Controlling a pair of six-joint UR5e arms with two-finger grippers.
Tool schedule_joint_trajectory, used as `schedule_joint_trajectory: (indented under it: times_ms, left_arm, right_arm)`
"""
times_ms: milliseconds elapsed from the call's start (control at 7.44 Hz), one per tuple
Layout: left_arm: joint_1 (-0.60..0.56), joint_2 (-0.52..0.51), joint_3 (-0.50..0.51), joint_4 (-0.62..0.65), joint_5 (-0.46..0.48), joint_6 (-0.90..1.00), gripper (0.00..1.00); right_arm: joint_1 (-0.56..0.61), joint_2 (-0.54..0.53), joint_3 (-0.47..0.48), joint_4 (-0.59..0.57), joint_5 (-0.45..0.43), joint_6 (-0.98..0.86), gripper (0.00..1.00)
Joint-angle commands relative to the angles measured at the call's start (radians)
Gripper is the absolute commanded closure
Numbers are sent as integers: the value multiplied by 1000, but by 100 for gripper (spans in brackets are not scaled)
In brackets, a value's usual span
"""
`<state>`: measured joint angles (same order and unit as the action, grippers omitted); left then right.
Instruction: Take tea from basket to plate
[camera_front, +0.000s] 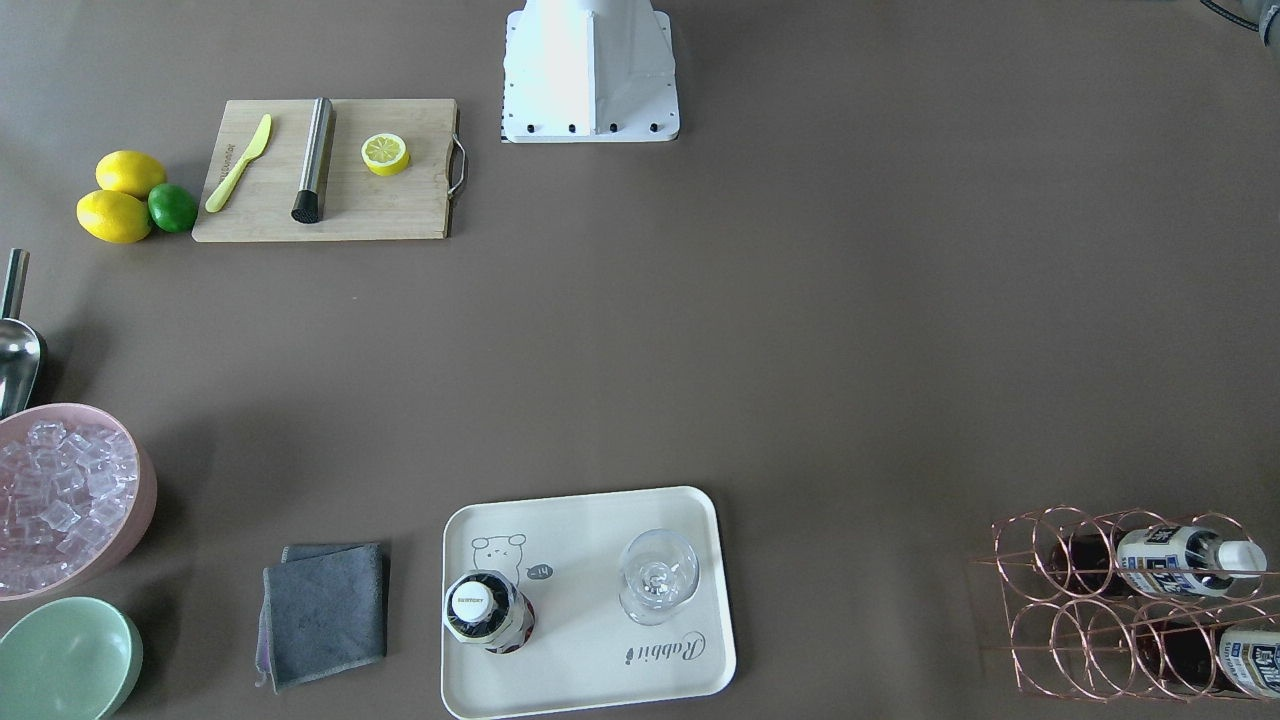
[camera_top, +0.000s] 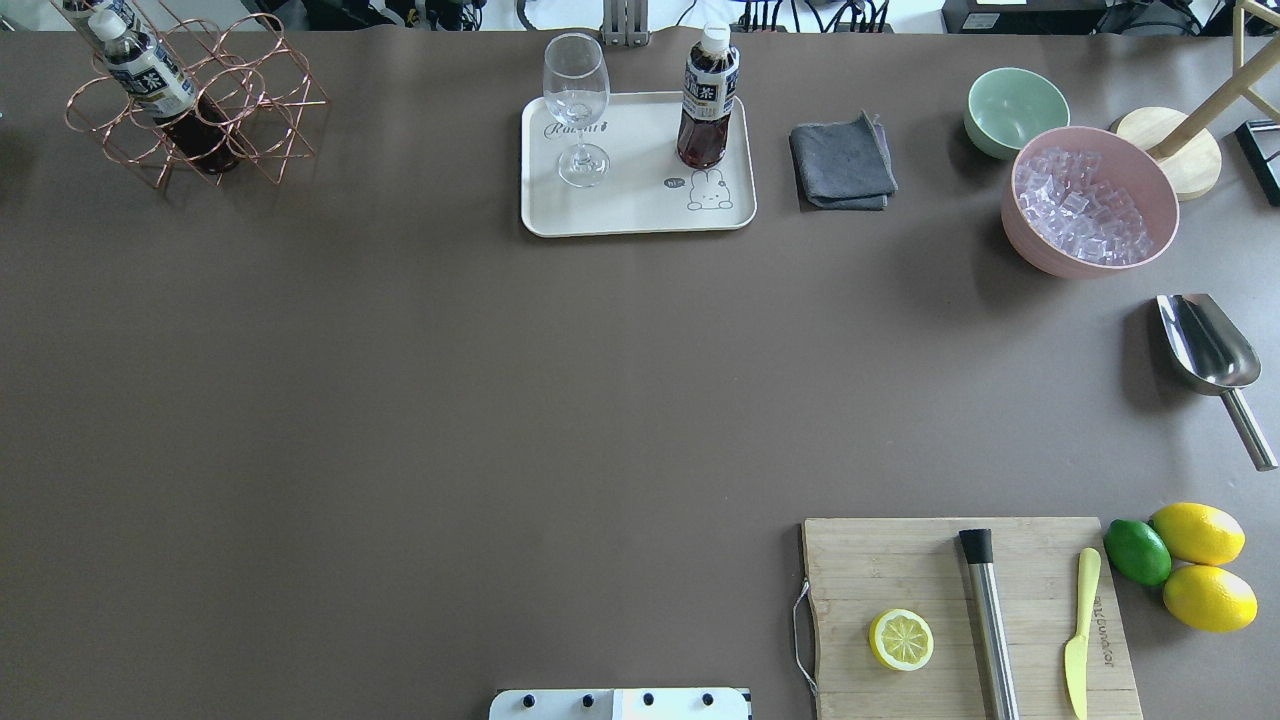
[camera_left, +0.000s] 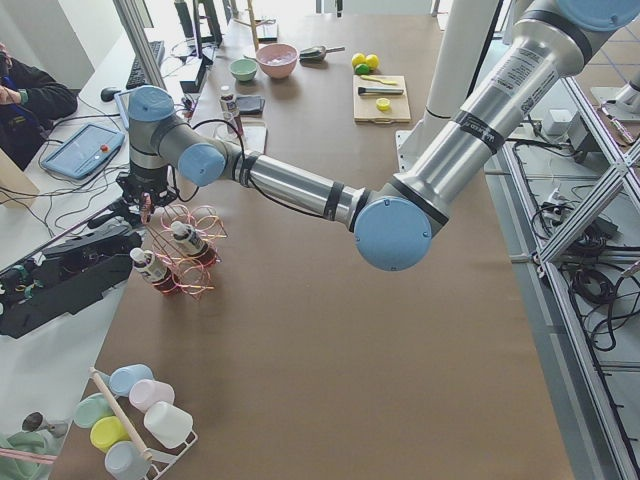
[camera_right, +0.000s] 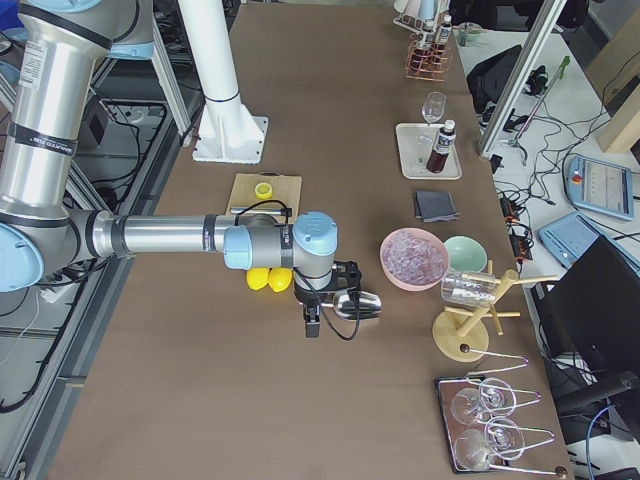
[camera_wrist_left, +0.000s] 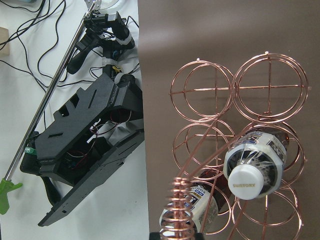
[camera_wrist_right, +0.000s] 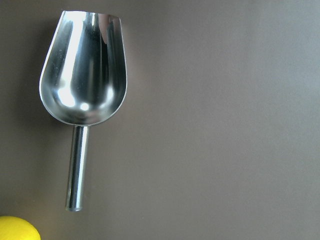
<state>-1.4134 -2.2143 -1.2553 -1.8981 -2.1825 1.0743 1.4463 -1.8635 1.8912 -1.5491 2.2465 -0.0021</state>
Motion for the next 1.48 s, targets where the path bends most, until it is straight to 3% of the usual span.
schedule_joint_trajectory:
  times_ms: [0,134,269,403,672,941,1075,1344]
  left_arm:
    - [10,2,11,-15,1,-5,100]
    - [10,2,10,-15,1,-7,51]
    - [10,2,8,-15,1,-7,41]
    - [8,4,8,-16,1,-8,3]
    - [4,5,5,-16,0,-7,2]
    - [2,5,5,-16,-2,-8,2]
    - [1,5,4,-16,-2,-10,2]
    - [-9,5,2,-16,-6,-10,2]
  right_arm:
    - [52,-2,-11,-8,7,-12,1]
    - [66,-5,-24,-8,13,-15,0]
    - [53,21,-41,-3,4,-9,0]
    - [54,24,-47,-3,14,-7,0]
    - [59,33,-50,-6,4,-13,0]
    - [59,33,-113,-5,19,-4,0]
    - [60,36,-122,-6,59,-4,0]
    - [75,1,-78,-6,54,-6,1]
